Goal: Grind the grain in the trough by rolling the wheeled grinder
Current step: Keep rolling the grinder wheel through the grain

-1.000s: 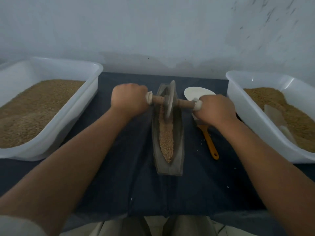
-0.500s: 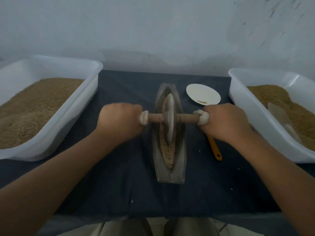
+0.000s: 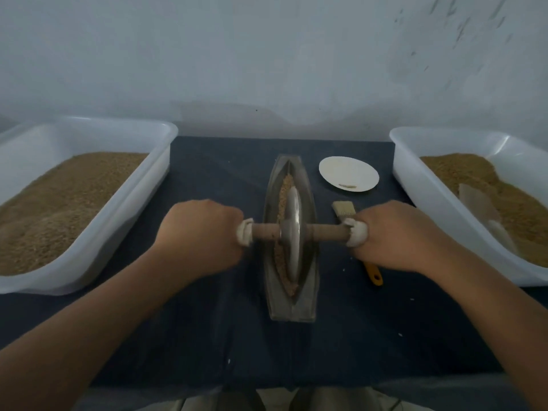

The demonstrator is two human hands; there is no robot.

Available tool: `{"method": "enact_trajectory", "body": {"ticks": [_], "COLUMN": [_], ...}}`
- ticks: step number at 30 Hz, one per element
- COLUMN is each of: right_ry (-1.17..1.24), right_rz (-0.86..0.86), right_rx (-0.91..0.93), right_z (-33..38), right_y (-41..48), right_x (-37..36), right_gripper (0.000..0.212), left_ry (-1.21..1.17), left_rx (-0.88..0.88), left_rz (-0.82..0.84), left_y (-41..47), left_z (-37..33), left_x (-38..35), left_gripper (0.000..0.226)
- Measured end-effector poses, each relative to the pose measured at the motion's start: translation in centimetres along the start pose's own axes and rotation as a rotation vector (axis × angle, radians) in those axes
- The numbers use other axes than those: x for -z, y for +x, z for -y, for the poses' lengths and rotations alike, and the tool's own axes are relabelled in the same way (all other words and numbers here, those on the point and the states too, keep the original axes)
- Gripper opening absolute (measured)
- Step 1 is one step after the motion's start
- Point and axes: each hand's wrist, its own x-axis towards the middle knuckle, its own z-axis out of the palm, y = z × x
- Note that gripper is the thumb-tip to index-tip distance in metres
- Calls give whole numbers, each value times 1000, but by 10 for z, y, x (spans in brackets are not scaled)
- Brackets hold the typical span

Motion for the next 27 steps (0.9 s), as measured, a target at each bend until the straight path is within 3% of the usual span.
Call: {"method": "enact_trajectory", "body": {"ticks": [3, 6, 9, 14, 19, 23, 27], "right_ry": [-39, -98, -122, -56, 101, 13, -82], "right_rz": [-46, -199, -299, -61, 63, -124, -253], "right_rx": [-37, -133, -114, -95, 19, -93, -164], "right_z": [2, 4, 4, 0, -4, -3, -1], "right_y": [25, 70, 91, 57, -4, 38, 89], "right_x": [-3, -2, 3, 2, -9, -19, -6], "right_gripper": [26, 27, 26, 28, 40, 45, 33], "left_ry": [-80, -95, -109, -51, 88, 12, -67], "left_rx": [63, 150, 189, 134, -30, 44, 158], "left_rz": [183, 215, 203, 186, 0, 128, 145], "left_y": [31, 86, 111, 60, 8, 57, 111], "left_z": [1, 3, 4, -5, -5, -3, 4], "left_x": [-10, -21, -24, -13, 6, -11, -26], "left_gripper": [32, 32, 38, 33, 43, 31, 38]}}
